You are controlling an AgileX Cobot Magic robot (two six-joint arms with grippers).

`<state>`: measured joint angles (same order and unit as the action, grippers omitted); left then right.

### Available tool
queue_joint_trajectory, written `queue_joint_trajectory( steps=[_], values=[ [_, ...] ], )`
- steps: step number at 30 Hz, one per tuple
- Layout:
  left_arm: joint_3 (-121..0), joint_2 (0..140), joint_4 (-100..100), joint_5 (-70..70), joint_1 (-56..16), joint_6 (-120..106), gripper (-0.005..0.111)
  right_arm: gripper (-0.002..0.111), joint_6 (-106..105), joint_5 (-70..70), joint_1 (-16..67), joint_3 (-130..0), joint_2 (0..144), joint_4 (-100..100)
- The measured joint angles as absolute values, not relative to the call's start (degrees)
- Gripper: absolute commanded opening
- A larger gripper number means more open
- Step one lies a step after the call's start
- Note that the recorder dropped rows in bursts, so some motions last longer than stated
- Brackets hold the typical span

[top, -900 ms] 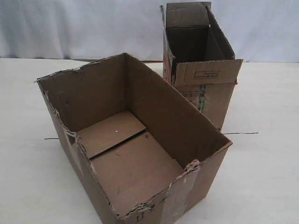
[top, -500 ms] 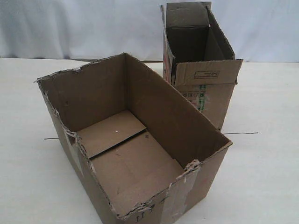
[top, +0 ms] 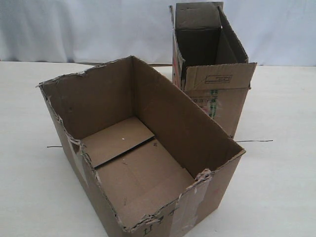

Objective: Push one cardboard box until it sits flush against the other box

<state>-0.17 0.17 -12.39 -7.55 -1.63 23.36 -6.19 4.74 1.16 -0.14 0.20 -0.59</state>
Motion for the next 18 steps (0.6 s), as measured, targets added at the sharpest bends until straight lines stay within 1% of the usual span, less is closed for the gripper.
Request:
queue_joint_trajectory(
  steps=[3,8,14,18],
  values=[
    [-3.27,0.17,-7.32,-3.5,-1.63,23.9,0.0,0.005,-6.19,4.74,1.16,-0.14,0.2,-0.59],
    [-12.8,3.41,0.0,3.57,-1.63,23.44,0.0,0.005,-6.19,4.74,1.16,-0.14,0.2,-0.59],
    [-20.17,12.89,0.76,7.89,-1.63,19.62,0.0,0.005,-6.19,4.74,1.16,-0.14,0.2,-0.59],
    [-26.15,16.1,0.76,8.61,-1.63,14.37,0.0,0.005,-6.19,4.74,1.16,-0.14,0.2,-0.59]
  ],
)
